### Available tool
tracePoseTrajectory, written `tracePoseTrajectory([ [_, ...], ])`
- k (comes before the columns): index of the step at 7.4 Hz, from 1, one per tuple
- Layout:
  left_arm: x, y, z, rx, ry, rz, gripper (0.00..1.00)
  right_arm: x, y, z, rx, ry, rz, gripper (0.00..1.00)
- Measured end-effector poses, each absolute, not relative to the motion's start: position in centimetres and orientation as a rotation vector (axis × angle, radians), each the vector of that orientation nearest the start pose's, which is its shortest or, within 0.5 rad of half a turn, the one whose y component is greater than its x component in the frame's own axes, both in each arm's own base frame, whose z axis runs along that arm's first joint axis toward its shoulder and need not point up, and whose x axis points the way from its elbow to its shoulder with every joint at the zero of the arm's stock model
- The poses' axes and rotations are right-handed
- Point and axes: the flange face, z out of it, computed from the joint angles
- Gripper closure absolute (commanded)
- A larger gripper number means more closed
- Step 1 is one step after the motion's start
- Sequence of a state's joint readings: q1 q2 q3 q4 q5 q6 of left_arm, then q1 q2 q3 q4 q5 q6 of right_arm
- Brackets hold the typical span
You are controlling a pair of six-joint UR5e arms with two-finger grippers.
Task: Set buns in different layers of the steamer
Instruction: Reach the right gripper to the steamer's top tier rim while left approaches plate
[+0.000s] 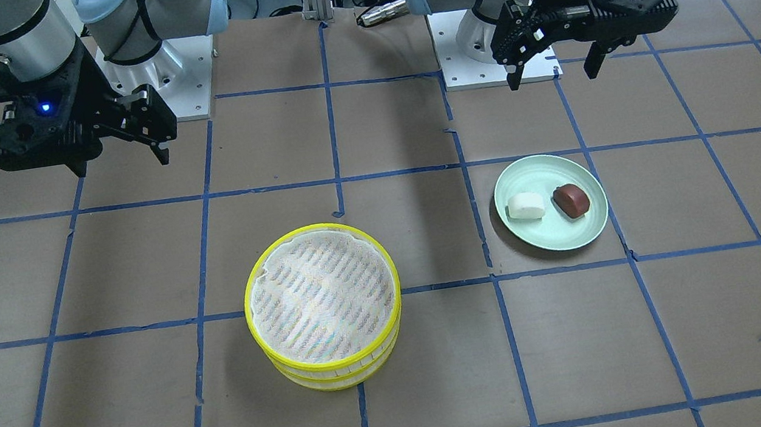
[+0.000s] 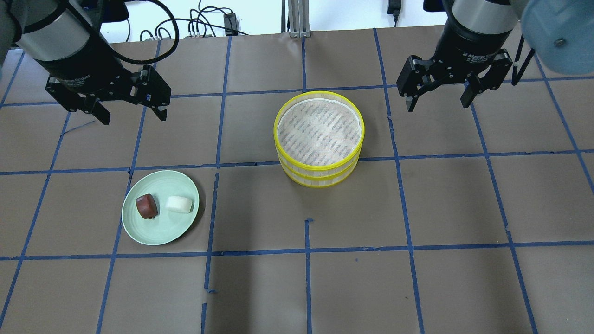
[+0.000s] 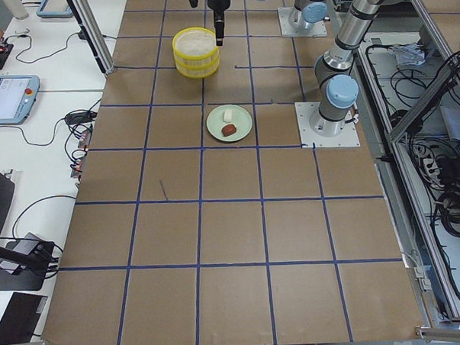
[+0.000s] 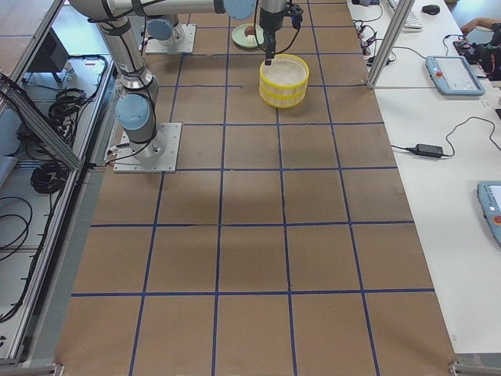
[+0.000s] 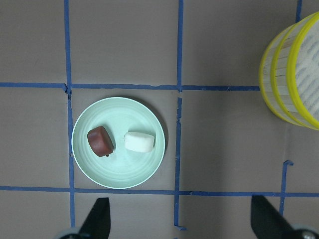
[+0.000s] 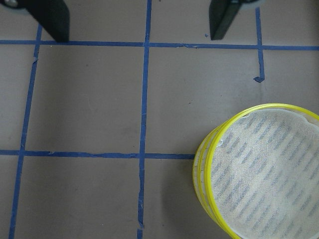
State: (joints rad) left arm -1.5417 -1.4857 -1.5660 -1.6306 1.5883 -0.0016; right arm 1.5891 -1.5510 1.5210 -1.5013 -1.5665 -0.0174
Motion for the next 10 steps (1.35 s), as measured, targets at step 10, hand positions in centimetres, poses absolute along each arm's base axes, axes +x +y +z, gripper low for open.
tracePoseTrajectory([
  [10,-6.6,-46.8,36.1,0.199,2.965,0.305,0.06,21.9,-58.8,32.1,-0.097,3.102,0.067,0.23],
])
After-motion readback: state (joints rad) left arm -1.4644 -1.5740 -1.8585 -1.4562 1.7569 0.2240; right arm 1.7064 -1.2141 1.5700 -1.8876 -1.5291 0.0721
